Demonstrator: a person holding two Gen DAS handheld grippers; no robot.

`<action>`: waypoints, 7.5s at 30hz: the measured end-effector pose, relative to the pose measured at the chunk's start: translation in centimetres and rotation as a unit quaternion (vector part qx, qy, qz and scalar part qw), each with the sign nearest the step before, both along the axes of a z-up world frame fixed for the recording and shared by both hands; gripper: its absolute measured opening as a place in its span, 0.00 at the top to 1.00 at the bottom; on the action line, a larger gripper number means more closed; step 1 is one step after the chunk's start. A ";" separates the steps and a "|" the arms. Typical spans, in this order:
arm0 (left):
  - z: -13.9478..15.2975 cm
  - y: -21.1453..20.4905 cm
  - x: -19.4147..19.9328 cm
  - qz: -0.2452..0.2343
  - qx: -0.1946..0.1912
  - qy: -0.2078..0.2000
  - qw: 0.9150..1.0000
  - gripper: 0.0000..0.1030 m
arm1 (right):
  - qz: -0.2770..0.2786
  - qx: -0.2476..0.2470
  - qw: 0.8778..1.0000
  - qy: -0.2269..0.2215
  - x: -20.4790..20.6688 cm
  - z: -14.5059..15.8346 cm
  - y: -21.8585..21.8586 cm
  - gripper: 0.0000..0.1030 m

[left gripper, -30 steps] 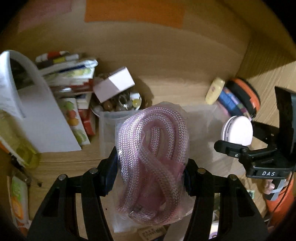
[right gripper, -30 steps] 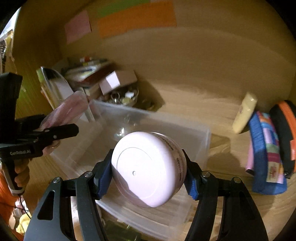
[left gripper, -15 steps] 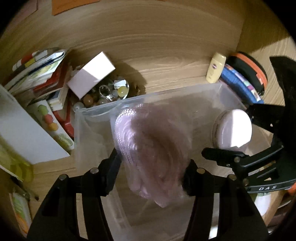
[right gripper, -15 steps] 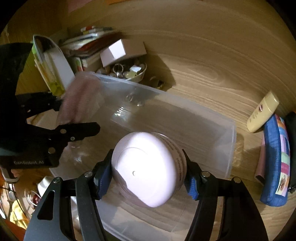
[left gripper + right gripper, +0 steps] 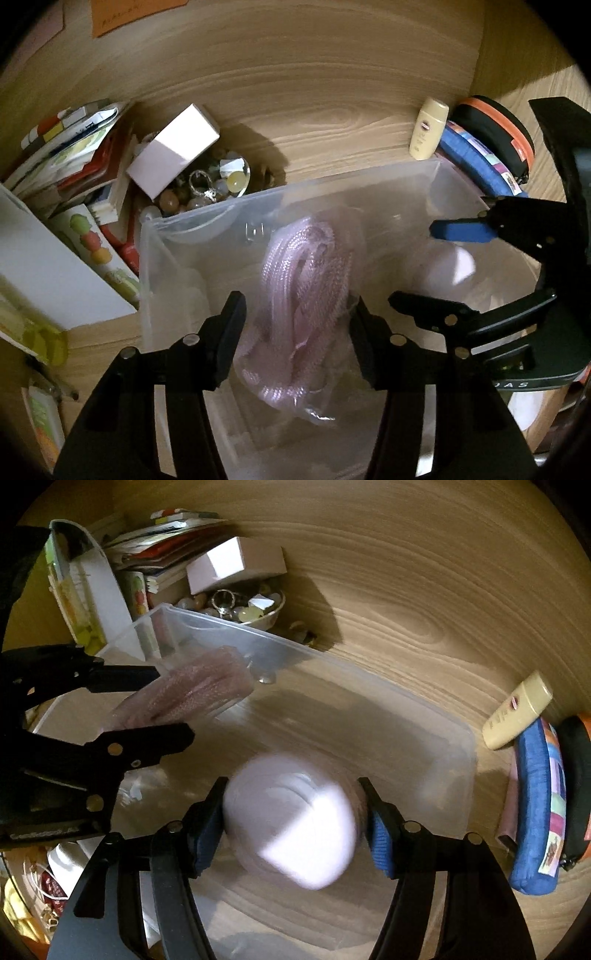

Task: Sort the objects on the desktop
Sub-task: 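Carry the pink rope and pink container into the clear box and release both, then reach the right tool to the small square charm and grasp it, then grasp the beige cup with the left tool while the right tool carries the charm, then release the beige cup and charm into the clear box with both tools, then grasp the white drawstring pouch with the left tool while the right tool grasps the green bottle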

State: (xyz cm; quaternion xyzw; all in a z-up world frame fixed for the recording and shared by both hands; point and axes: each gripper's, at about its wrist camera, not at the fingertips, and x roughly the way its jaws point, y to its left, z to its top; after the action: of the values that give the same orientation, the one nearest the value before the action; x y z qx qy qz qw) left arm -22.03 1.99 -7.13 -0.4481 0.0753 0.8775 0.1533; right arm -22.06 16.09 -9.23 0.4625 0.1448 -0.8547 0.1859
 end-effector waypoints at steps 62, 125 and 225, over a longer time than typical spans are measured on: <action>0.4 3.2 20.4 0.016 0.045 0.038 0.998 0.05 | 0.038 -0.037 0.993 0.105 15.3 0.1 8.6 0.26; 9.0 -3.8 13.1 0.100 0.142 0.159 0.972 0.36 | 0.051 -0.173 0.976 0.123 10.7 8.5 7.6 0.78; -3.3 1.6 15.0 -0.024 -0.014 0.008 1.000 0.01 | -0.016 -0.089 0.996 0.009 11.1 -2.0 2.7 0.26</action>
State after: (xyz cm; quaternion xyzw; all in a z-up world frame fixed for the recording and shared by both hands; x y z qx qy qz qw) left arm -7.03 3.54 -10.39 -0.4416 0.0995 0.8758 0.1676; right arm -10.99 18.84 -11.26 0.4383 0.0623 -0.8715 0.2109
